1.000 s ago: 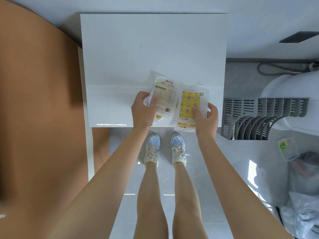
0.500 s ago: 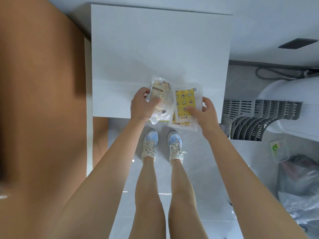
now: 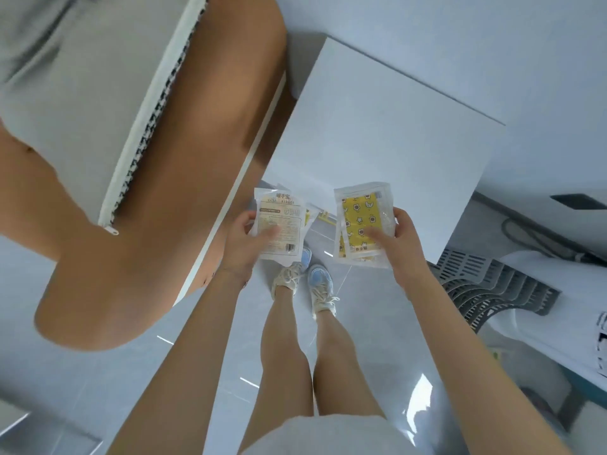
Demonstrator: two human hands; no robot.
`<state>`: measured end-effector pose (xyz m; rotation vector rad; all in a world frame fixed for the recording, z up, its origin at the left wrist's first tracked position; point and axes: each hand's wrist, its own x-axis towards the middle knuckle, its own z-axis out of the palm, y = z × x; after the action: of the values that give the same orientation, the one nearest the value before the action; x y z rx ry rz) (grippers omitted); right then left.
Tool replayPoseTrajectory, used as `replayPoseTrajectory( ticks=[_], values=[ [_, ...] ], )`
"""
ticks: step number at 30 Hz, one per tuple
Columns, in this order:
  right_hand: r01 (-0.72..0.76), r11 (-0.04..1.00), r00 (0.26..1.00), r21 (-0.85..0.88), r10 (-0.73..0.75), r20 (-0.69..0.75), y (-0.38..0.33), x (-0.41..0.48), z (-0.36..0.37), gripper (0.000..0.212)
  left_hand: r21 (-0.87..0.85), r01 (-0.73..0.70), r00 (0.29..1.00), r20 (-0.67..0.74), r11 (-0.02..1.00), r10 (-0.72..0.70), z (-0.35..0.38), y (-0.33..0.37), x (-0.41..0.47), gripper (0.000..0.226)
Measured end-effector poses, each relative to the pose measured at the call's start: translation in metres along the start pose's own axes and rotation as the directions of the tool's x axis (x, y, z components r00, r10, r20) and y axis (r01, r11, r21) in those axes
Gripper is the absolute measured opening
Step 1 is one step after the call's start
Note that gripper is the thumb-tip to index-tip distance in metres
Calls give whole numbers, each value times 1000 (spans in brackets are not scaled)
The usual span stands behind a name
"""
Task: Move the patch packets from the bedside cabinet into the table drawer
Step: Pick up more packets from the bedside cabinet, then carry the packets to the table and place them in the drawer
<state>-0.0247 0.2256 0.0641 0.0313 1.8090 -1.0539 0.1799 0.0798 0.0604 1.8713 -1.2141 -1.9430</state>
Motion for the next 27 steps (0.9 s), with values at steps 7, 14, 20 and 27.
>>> replayPoseTrajectory(
  ticks=[7,14,20,27],
  values=[
    [106,981,977,-163,-72,203,-42,-65,76,34,-425,-51,979,-200,904,-38,-108,-7,-85,21],
    [232,918,904,-322,-81,419,-46,-138,191,33,-686,-164,935,-338,709,-111,-222,-45,-138,26],
    [250,913,834,-324,-33,551,-12,-204,309,41,-755,-244,882,-433,609,-184,-324,-102,-188,19],
    [193,911,760,-364,96,643,65,-307,442,57,-794,-302,815,-502,527,-289,-456,-193,-268,18]
  ],
)
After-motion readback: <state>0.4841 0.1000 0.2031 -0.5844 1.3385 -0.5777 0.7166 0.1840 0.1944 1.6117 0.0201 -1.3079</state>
